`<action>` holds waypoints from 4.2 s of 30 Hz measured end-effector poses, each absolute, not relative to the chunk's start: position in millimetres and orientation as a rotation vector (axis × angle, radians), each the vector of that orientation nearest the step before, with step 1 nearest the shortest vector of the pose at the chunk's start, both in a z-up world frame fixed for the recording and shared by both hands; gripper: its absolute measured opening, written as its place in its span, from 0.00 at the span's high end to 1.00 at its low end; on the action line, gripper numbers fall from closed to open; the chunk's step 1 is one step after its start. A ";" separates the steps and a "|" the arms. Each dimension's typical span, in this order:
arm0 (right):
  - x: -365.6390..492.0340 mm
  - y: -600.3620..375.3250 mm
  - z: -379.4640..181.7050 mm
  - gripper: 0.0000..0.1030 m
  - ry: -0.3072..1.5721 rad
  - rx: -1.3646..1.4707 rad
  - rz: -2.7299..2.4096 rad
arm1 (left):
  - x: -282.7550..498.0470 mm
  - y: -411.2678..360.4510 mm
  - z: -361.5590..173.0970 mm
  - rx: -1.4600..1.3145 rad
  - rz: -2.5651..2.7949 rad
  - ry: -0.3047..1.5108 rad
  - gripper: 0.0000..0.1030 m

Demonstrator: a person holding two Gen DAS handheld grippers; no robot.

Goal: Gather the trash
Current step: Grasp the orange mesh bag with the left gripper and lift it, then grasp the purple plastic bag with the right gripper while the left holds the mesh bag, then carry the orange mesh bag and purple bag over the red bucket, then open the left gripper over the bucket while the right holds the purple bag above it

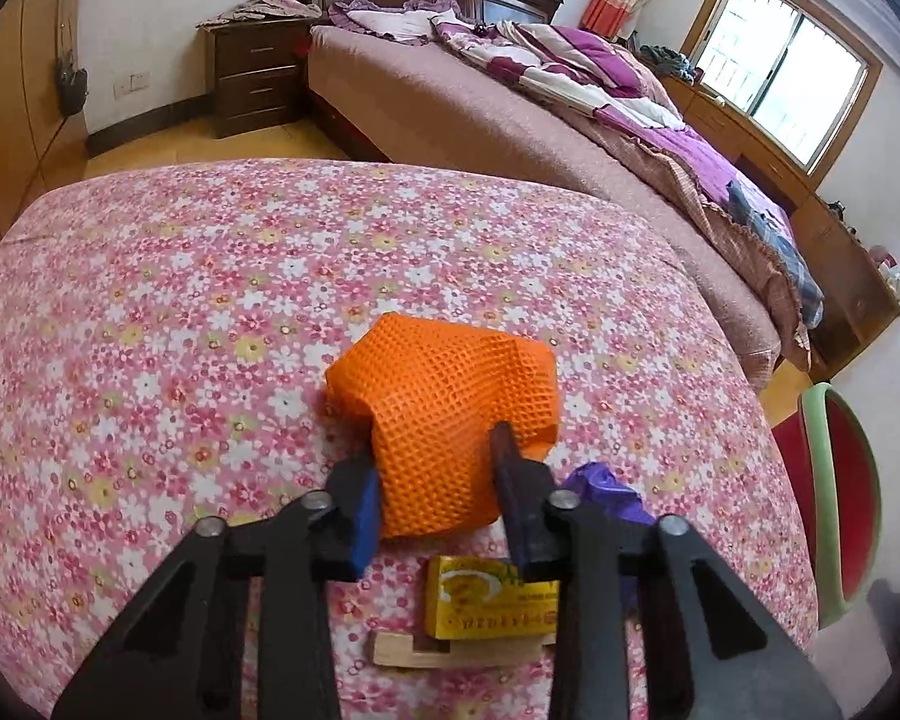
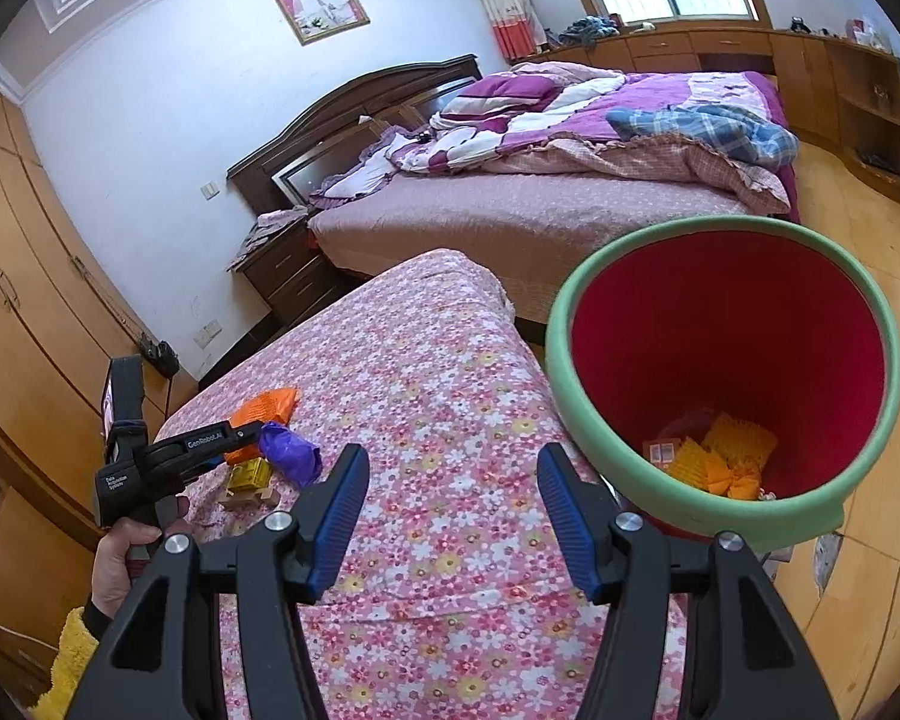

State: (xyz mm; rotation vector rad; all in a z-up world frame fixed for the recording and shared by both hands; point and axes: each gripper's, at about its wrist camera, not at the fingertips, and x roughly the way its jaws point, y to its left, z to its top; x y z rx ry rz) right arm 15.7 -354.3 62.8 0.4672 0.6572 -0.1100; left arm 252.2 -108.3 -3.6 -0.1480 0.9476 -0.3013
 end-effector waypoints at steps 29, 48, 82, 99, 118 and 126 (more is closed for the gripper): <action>148.6 -236.1 26.3 0.40 0.885 0.199 0.156 | 168.6 17.8 41.6 -0.276 -0.163 0.771 0.87; 154.6 -251.8 2.0 0.83 0.890 0.327 0.104 | 167.2 14.2 33.3 -0.309 -0.221 0.768 0.87; -43.9 -338.7 110.2 0.84 0.556 0.476 -0.024 | 73.2 -83.6 101.5 -0.190 -0.497 0.702 0.87; -86.6 -428.0 118.3 0.84 0.434 0.505 -0.216 | 77.7 -209.1 127.8 -0.021 -0.707 0.684 0.87; -64.4 -516.9 74.3 0.84 0.474 0.553 -0.283 | 111.6 -362.4 69.3 0.145 -0.793 0.818 0.87; -55.3 -541.6 50.9 0.84 0.535 0.566 -0.294 | 124.6 -397.6 36.4 0.178 -0.770 0.871 0.76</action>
